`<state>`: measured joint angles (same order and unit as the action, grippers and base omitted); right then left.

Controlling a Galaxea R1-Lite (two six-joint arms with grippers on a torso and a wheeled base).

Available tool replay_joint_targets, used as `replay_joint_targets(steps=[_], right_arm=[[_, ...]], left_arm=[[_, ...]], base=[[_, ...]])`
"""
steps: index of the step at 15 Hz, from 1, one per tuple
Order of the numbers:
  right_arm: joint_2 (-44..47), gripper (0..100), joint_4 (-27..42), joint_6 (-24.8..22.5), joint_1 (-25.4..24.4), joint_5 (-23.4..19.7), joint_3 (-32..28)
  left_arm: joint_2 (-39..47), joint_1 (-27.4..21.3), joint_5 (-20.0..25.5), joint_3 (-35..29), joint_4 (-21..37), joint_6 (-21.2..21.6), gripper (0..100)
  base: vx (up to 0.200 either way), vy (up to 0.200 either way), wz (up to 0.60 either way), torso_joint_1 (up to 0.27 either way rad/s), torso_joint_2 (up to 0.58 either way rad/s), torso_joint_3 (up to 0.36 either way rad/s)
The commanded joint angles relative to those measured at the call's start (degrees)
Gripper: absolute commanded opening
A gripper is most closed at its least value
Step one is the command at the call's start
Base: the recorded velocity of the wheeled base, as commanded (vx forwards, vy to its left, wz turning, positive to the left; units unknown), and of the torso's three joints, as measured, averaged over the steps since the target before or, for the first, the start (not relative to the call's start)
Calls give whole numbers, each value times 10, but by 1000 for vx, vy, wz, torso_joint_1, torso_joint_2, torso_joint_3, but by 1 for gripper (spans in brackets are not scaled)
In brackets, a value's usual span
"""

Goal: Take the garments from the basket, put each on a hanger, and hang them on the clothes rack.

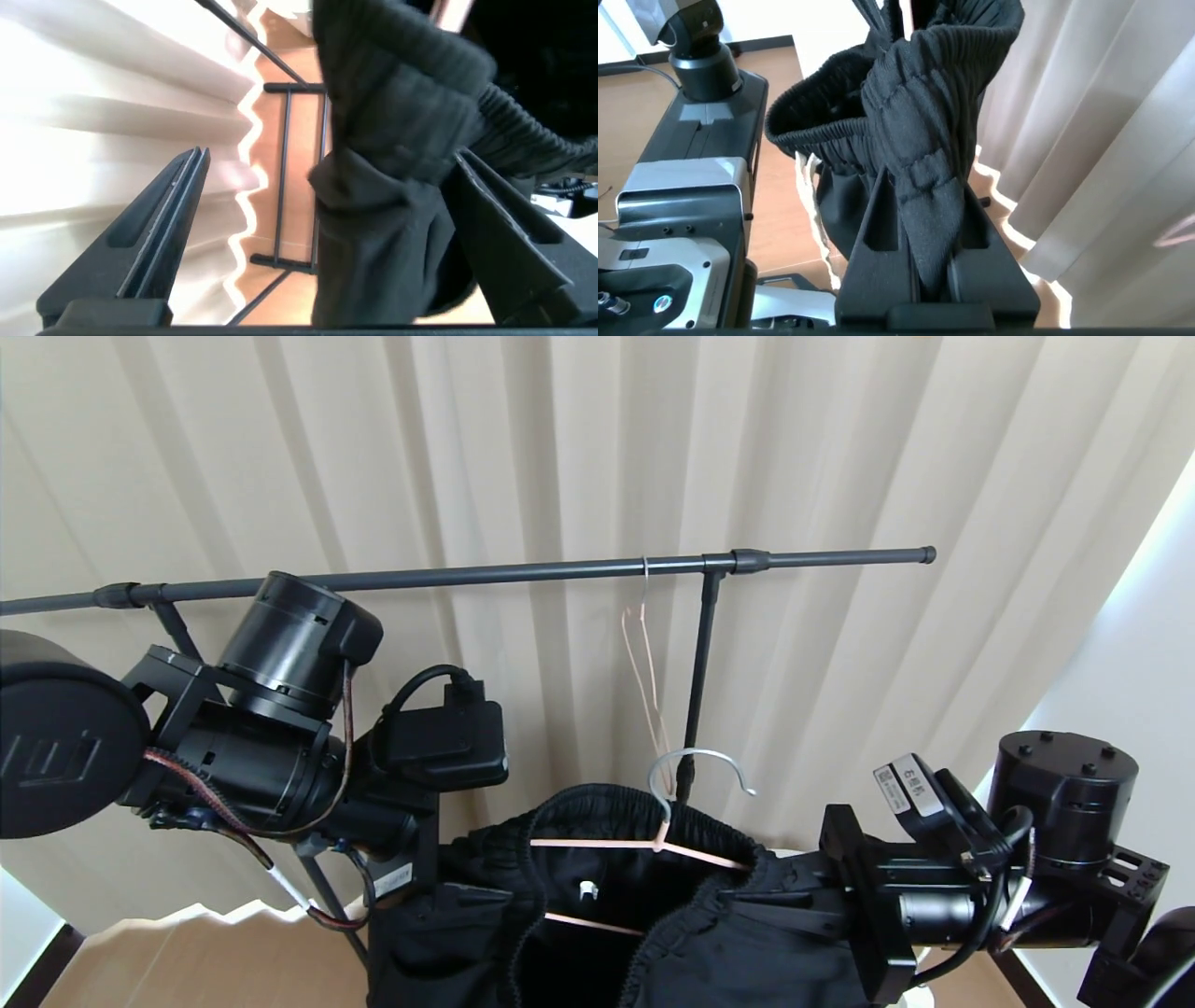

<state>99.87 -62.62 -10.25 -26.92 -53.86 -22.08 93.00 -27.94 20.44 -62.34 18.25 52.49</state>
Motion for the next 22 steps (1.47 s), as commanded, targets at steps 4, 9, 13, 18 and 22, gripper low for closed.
replay_joint_targets(steps=[4,9,13,18,22], right_arm=[[-9,0,0,-3,-16,0,7],[-10,0,0,-3,-21,0,8],[-11,0,-6,-2,-24,-1,9],[-7,0,-26,-2,-24,-1,13],[-1,0,-29,-1,-24,1,10]], left_arm=[[16,-4,6,2,-18,-2,100],[24,-12,55,4,-29,-11,100],[33,-25,65,7,-30,-12,100],[45,-33,62,8,-42,-32,0],[32,-31,62,18,-42,-37,0]], base=[[0,0,0,0,0,0],[0,0,0,0,0,0],[0,0,0,0,0,0],[0,0,0,0,0,0],[0,0,0,0,0,0]])
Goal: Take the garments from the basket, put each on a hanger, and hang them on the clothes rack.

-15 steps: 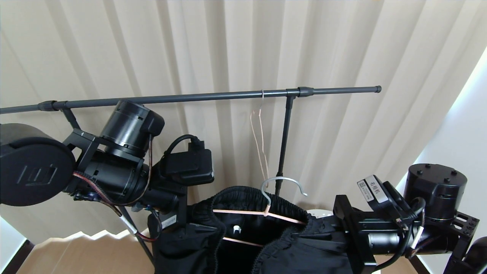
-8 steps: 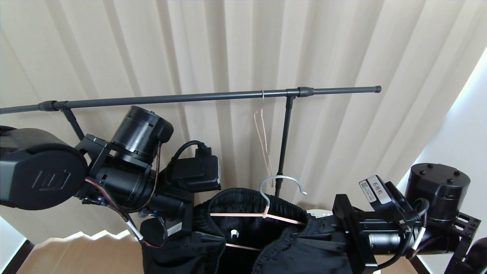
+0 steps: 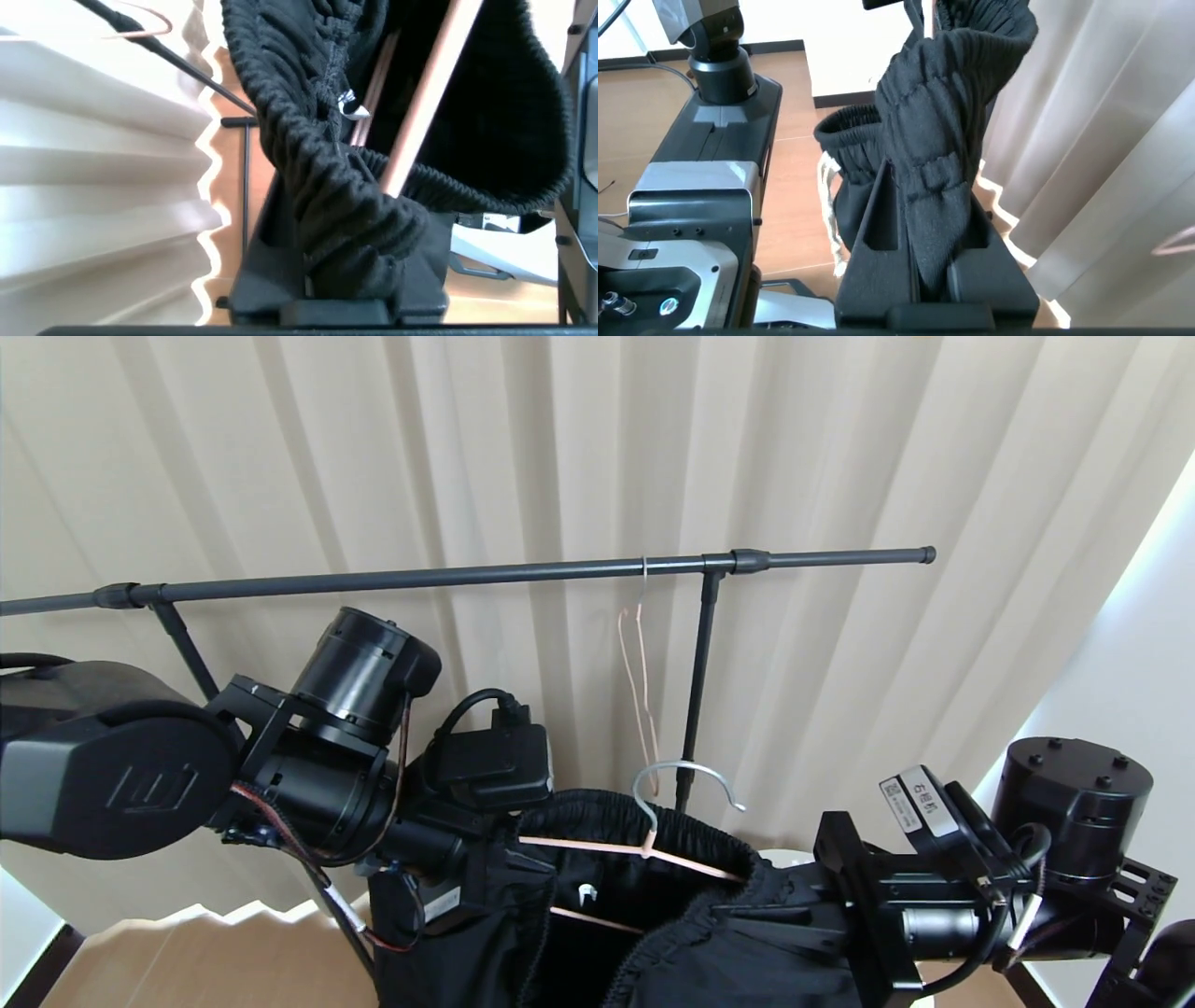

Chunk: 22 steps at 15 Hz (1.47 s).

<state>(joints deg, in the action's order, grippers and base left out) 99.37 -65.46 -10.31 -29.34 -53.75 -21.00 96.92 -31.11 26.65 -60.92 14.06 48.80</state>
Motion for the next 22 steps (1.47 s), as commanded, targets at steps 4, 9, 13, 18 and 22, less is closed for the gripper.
replay_joint_targets(steps=[4,9,13,18,22], right_arm=[[6,0,1,1,1,6,-9],[18,100,0,1,35,8,-24],[10,100,-2,2,79,0,-30],[11,100,-2,0,118,-21,-33],[17,100,-2,-1,121,-22,-34]], left_arm=[[-23,0,0,11,0,-18,0],[-40,4,-1,22,-10,-40,0],[-58,16,-3,63,-68,-65,0],[-89,46,-3,89,-99,-98,0],[-111,73,-2,95,-99,-99,0]], base=[[0,0,0,0,0,0],[0,0,0,0,0,0],[0,0,0,0,0,0],[0,0,0,0,0,0],[0,0,0,0,0,0]])
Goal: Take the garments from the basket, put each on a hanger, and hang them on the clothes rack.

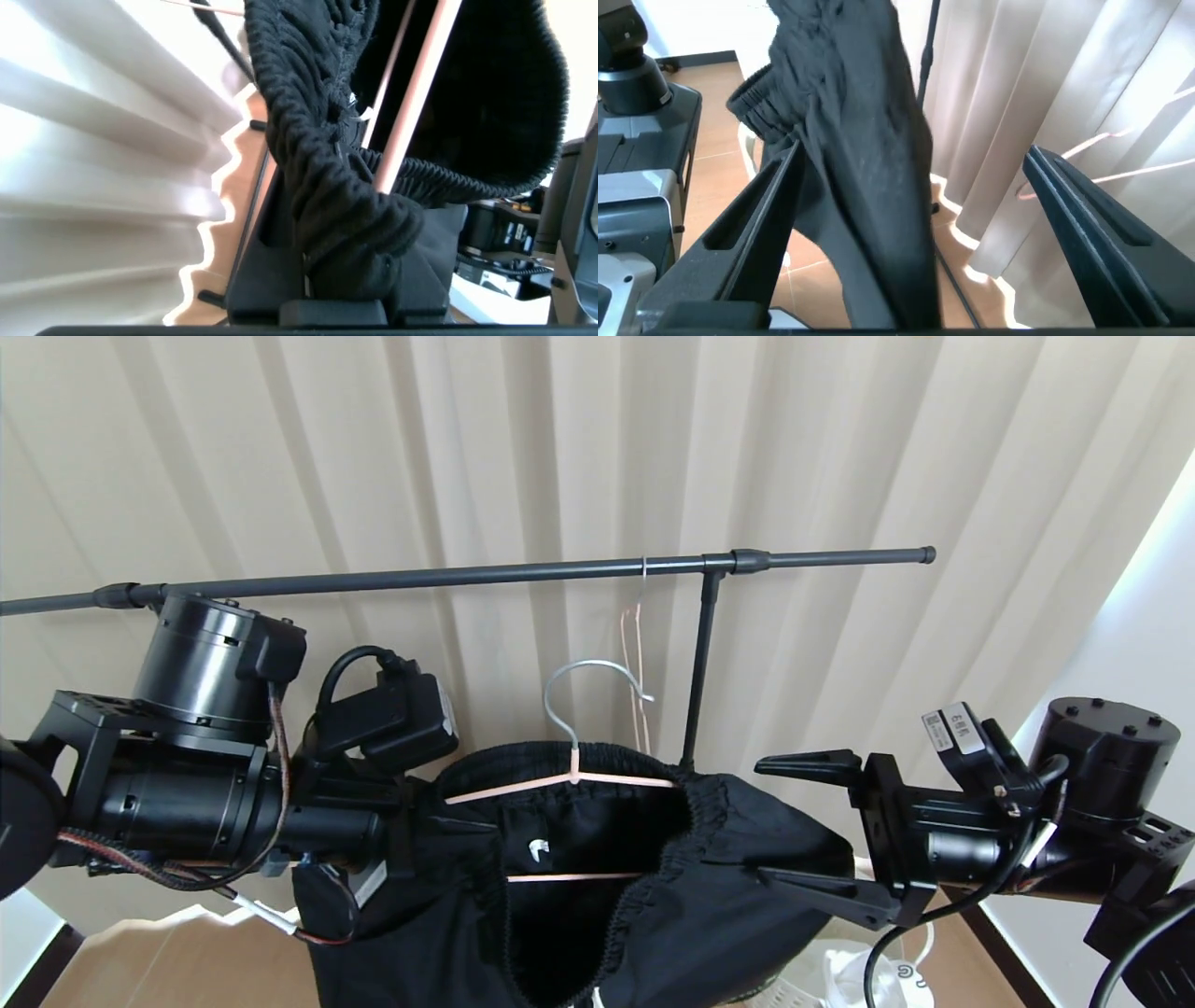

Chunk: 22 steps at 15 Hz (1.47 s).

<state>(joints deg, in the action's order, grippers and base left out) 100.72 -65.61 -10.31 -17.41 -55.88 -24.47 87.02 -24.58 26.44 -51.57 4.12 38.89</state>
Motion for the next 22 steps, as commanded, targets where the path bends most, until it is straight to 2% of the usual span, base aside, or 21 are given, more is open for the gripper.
replay_joint_targets(steps=[1,4,8,11,16,17,22], right_arm=[[5,100,0,-1,2,0,0],[37,100,0,-3,3,2,-8],[76,100,0,-4,24,3,-21],[105,100,0,-22,34,3,-30],[113,100,0,-24,35,7,-37],[113,0,0,-24,35,7,-37],[117,0,0,-23,36,8,-48]], left_arm=[[-18,13,0,4,-1,-6,0],[-36,15,0,7,-1,-24,0],[-50,27,0,10,-1,-24,0],[-61,35,0,15,-1,-29,0],[-70,36,0,20,-1,-36,0],[-71,36,0,20,-1,-36,0],[-84,51,0,38,-6,-45,0]], base=[[0,0,0,0,0,0],[0,0,0,0,0,0],[0,0,0,0,0,0],[0,0,0,0,0,0],[0,0,0,0,0,0],[0,0,0,0,0,0],[0,0,0,0,0,0]])
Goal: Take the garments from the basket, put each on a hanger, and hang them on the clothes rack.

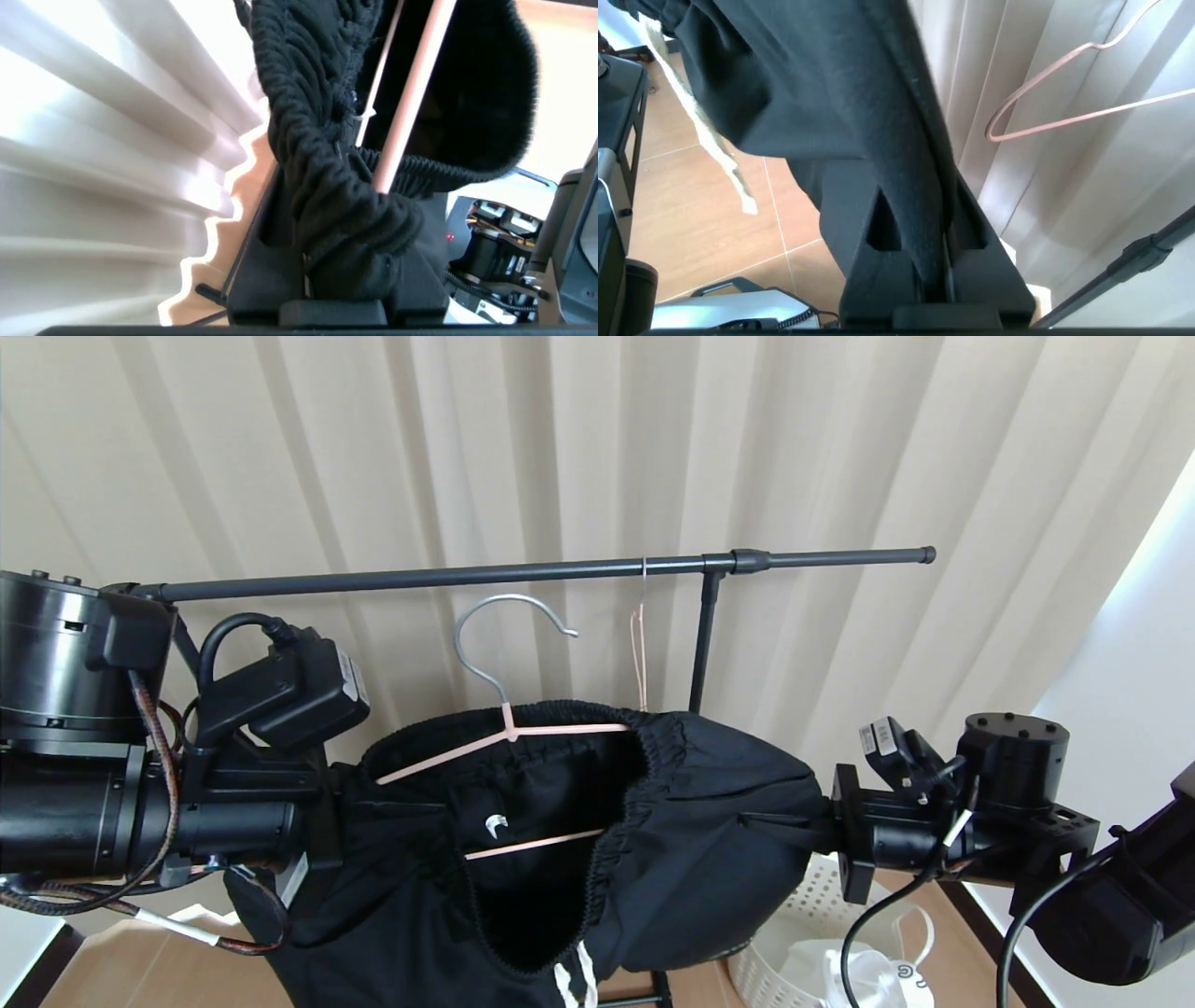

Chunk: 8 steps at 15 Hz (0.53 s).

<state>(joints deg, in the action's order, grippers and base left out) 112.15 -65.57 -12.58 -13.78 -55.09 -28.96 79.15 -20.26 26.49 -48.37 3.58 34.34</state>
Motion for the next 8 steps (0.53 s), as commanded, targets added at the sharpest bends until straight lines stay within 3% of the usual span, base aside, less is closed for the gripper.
replay_joint_targets(steps=[1,8], right_arm=[[4,0,0,0,2,0,-4],[8,0,0,0,13,2,-10]], left_arm=[[-13,16,1,9,-3,-1,0],[-68,42,3,44,-4,-30,0]], base=[[0,0,0,0,0,0],[0,0,0,0,0,0]])
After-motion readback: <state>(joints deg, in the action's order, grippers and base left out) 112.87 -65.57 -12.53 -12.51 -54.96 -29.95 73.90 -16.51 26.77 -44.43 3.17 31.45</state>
